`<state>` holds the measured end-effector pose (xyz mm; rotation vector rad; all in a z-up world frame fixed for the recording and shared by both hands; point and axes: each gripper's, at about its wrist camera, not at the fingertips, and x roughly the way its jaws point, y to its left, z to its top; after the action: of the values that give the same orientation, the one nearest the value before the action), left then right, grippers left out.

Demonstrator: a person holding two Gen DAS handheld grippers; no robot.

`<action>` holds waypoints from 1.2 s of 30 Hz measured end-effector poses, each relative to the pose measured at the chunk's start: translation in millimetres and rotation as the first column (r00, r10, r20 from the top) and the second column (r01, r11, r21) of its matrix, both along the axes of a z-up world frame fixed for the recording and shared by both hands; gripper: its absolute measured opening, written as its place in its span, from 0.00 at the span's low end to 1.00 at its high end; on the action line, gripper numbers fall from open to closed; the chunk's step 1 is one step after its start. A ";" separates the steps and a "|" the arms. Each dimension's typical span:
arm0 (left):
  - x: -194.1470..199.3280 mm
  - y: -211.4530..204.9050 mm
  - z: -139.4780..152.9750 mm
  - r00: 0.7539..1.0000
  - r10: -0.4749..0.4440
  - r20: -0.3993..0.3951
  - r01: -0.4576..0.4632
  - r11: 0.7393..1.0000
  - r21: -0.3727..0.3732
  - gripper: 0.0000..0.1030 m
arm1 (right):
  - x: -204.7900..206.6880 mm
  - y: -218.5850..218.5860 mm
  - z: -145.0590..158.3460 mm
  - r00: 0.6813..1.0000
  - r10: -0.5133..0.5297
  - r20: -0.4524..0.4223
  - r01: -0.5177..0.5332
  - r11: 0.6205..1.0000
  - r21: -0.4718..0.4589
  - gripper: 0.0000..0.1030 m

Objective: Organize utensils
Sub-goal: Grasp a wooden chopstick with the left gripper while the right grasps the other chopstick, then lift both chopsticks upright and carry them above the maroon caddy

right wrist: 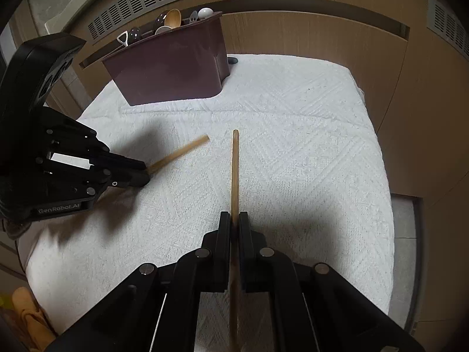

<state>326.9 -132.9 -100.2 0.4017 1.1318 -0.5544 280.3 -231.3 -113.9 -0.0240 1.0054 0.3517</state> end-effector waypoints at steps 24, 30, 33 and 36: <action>-82.4 138.3 68.3 0.861 0.455 0.230 -0.261 0.781 -0.567 0.06 | 38.6 32.6 15.9 1.000 0.018 -0.007 -0.018 0.999 -0.050 0.06; -109.6 142.1 99.0 0.828 0.474 0.300 -0.210 0.757 -0.618 0.06 | -9.3 14.9 82.6 0.989 -0.033 0.147 0.018 0.994 0.107 0.06; -119.1 142.7 127.9 0.792 0.488 0.366 -0.166 0.750 -0.640 0.06 | -25.8 14.3 124.1 0.967 -0.046 0.251 0.004 0.987 0.162 0.06; -120.0 141.9 165.8 0.740 0.504 0.446 -0.109 0.743 -0.660 0.06 | -33.3 18.0 178.6 0.916 -0.055 0.396 -0.026 0.981 0.195 0.06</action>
<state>206.9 9.0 65.5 -0.1892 0.3333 -0.3929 247.0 -213.3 64.7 0.0877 0.5601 0.4117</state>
